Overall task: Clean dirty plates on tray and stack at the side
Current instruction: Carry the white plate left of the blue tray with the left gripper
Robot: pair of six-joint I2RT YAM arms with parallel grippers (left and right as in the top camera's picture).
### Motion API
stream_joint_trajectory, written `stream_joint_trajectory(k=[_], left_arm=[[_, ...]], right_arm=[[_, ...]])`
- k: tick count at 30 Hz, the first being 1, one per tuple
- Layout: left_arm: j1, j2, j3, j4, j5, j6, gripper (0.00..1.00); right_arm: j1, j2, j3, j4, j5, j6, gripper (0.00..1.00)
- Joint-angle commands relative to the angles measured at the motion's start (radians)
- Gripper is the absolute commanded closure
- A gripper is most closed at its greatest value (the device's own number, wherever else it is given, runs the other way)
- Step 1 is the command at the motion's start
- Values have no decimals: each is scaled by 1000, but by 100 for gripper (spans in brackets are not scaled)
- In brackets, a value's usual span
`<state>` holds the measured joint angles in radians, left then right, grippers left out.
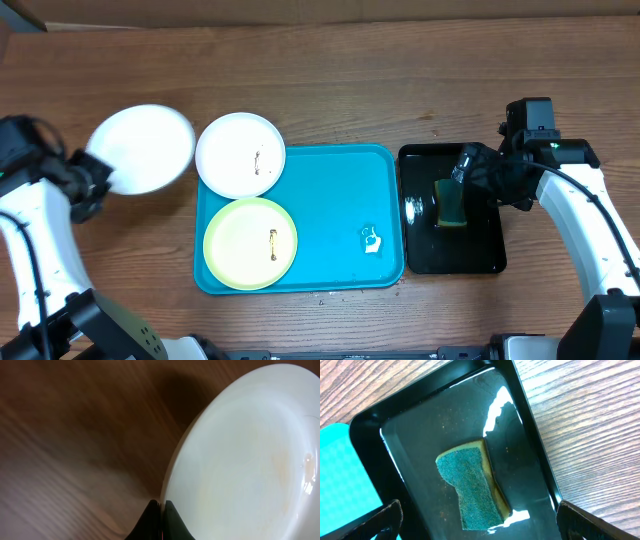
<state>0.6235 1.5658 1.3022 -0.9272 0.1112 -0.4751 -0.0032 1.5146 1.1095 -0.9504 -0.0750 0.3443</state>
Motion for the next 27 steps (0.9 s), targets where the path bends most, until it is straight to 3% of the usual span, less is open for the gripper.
stream_joint_trajectory(k=[1,15,22,25,27], left_arm=[[59,-17,-31,0,-128,-55,96],[76,46,-211,296,-142,-48,96],[76,181,-222,454,131,105,94],[75,183,-218,472,166,117,24],[74,183,-213,466,192,155,10]], right_arm=[[1,2,-4,6,-6,8,0],[1,2,-4,6,-6,8,0],[1,2,-4,6,-6,8,0],[1,2,-4,6,-6,8,0],[1,2,-4,6,-6,8,0]])
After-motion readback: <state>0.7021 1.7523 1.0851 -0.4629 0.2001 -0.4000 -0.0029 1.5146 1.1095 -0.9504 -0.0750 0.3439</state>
